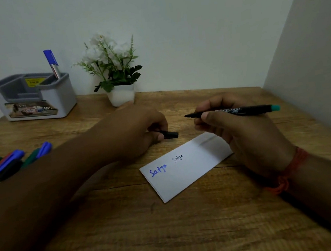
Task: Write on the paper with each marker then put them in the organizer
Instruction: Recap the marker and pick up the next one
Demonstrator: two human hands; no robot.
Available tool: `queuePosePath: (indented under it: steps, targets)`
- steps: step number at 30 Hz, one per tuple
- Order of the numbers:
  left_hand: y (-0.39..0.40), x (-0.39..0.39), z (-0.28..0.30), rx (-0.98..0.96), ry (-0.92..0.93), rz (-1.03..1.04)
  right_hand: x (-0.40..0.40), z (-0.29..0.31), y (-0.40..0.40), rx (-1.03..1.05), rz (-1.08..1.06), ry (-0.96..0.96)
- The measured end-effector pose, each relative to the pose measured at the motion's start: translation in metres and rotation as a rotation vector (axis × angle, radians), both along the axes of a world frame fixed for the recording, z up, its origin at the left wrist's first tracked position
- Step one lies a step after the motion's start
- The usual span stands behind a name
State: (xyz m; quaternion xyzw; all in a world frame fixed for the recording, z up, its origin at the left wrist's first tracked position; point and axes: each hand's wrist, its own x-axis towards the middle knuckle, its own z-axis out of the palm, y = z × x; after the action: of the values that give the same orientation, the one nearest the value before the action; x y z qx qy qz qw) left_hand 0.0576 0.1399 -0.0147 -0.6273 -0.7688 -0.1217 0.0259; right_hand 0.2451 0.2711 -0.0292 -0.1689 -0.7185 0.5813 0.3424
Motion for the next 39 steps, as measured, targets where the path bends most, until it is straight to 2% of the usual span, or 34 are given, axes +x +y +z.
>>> queuePosePath:
  steps: [3,9,27,35,39]
  targets:
    - [-0.001,0.004,0.0,0.129,-0.128,-0.027,0.0,-0.001,0.0,0.0,0.034,0.011]
    - [-0.001,0.005,-0.002,0.228,-0.215,-0.043,0.001,-0.002,0.001,-0.03,0.06,0.071]
    - [-0.001,0.008,-0.002,0.233,-0.222,-0.065,0.001,-0.002,-0.006,-0.036,0.082,0.043]
    - [0.001,0.015,0.0,0.239,-0.248,-0.132,0.0,-0.002,-0.008,0.046,0.016,-0.064]
    - [0.002,0.021,0.002,0.251,-0.234,-0.119,0.0,-0.002,-0.009,0.02,0.008,0.005]
